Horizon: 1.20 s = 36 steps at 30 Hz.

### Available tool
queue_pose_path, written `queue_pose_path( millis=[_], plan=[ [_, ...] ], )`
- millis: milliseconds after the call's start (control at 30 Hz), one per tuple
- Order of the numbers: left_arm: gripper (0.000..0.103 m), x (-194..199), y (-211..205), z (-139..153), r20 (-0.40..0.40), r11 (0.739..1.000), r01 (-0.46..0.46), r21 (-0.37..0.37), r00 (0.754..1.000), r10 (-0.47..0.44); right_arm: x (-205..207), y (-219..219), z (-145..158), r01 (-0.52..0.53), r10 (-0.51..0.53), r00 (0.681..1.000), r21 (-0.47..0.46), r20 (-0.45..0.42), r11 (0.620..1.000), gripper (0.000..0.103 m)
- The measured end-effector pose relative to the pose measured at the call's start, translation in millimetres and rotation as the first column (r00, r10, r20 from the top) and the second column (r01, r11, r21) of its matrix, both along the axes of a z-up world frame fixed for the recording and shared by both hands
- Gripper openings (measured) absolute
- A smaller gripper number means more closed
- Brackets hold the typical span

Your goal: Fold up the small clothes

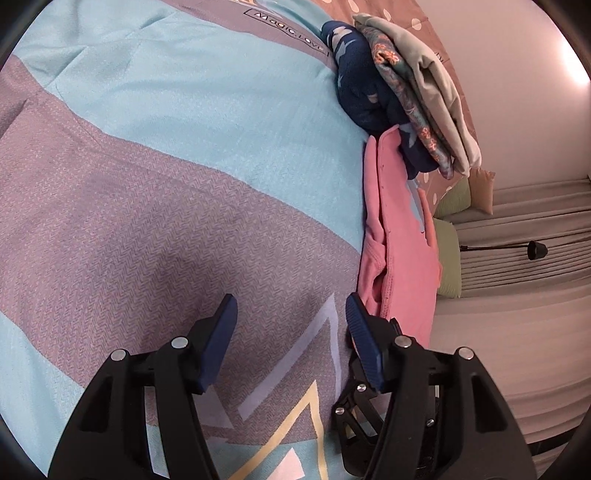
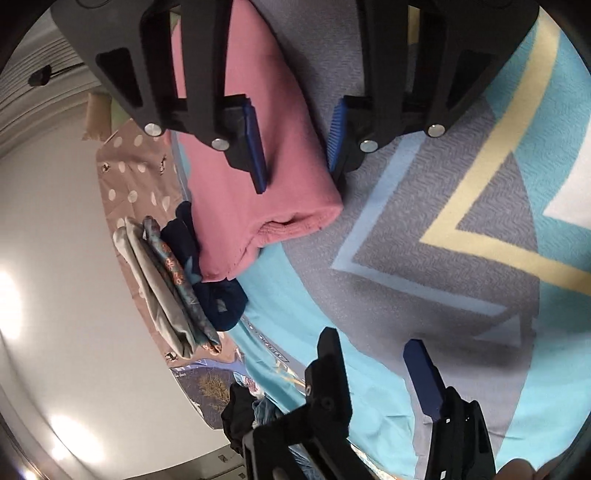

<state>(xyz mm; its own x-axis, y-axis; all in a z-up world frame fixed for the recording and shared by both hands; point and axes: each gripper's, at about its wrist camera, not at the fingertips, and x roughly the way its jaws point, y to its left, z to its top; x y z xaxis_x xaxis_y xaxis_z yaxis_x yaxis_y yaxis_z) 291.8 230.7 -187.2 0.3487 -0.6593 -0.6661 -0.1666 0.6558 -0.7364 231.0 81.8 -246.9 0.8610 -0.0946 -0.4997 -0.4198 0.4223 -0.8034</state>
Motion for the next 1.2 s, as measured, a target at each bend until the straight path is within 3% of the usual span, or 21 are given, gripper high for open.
queue_pose_path(
  millis=[33,100,267,400,500,533,667,733,767,967,1067,1200],
  plan=[
    [0.061,1.5,-1.6,-1.2,-0.002,1.000,0.007,-0.001,1.000,-0.007,-1.5,-0.3,-2.5,-0.003,0.003,1.000,-0.012,0.001,1.000,0.016],
    [0.061,6.4,-6.3,-4.4,-0.009,1.000,0.024,-0.013,1.000,-0.024,-2.2,-0.8,-6.3,-0.007,0.007,1.000,-0.022,0.010,1.000,0.009],
    [0.064,19.6,-17.2,-2.9,-0.019,0.998,0.055,-0.003,0.998,-0.055,-6.9,-5.6,8.0,0.001,-0.002,0.998,0.028,0.057,1.000,0.007],
    [0.064,32.2,-29.7,8.5,-0.012,0.987,0.102,-0.122,0.995,-0.104,-11.1,-11.8,28.0,0.022,-0.028,0.995,0.074,0.090,0.997,0.007],
    [0.077,45.0,-49.2,19.7,-0.001,0.976,0.144,-0.164,0.989,-0.146,-9.4,-16.3,37.5,0.036,-0.046,0.993,0.094,0.109,0.995,0.007],
    [0.077,49.3,-55.5,20.7,-0.002,0.971,0.153,-0.184,0.988,-0.156,-9.0,-17.2,39.0,0.039,-0.049,0.992,0.095,0.114,0.995,0.007],
    [0.077,67.5,-83.8,13.9,-0.029,0.935,0.192,-0.299,0.977,-0.210,-11.5,-19.8,43.6,0.046,-0.059,0.991,0.111,0.123,0.993,0.007],
    [0.074,71.9,-93.7,6.1,-0.036,0.902,0.201,-0.382,0.972,-0.232,-12.3,-23.6,46.4,0.056,-0.071,0.990,0.128,0.122,0.990,0.007],
    [0.067,72.1,-95.1,3.5,-0.039,0.895,0.196,-0.401,0.972,-0.230,-12.4,-26.1,47.2,0.057,-0.074,0.989,0.128,0.127,0.990,0.007],
    [0.039,74.5,-107.6,-13.1,-0.072,0.886,0.208,-0.416,0.963,-0.260,-18.4,-27.9,44.4,0.028,-0.042,0.994,0.144,0.096,0.989,0.007],
    [0.034,73.1,-120.7,-17.0,-0.077,0.874,0.237,-0.425,0.952,-0.296,-15.0,-26.6,41.3,0.022,-0.032,0.998,0.172,0.060,0.985,0.007],
    [0.013,71.5,-123.2,-20.1,-0.062,0.891,0.255,-0.377,0.952,-0.299,-17.4,-28.1,40.4,0.003,-0.009,1.000,0.224,0.026,0.975,0.010]
  ],
)
